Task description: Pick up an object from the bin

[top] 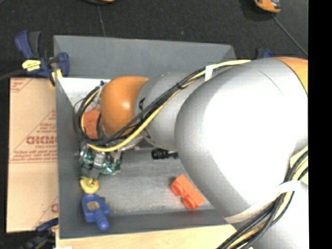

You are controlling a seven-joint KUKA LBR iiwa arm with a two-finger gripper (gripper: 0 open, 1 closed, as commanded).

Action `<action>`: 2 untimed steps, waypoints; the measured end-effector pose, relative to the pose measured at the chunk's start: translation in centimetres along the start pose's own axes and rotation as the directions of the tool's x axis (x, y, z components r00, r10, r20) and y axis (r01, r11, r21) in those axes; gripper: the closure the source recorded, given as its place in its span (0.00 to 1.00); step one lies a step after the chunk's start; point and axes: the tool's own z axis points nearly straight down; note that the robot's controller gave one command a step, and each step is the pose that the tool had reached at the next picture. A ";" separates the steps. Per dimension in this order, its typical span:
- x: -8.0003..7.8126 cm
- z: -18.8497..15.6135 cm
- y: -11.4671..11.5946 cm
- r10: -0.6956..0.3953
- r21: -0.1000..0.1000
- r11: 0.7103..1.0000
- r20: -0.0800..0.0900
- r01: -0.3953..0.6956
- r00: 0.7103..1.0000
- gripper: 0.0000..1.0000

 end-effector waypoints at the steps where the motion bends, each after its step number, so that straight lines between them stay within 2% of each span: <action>1: 0.0 0.0 0.0 0.001 0.000 1.000 0.000 -0.001 1.000 1.00; 2: 0.0 -1.2 0.0 0.001 -0.001 1.000 -0.001 -0.001 1.000 1.00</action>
Offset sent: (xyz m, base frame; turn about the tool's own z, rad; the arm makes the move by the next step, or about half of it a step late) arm -0.0001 0.0000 0.0221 0.0006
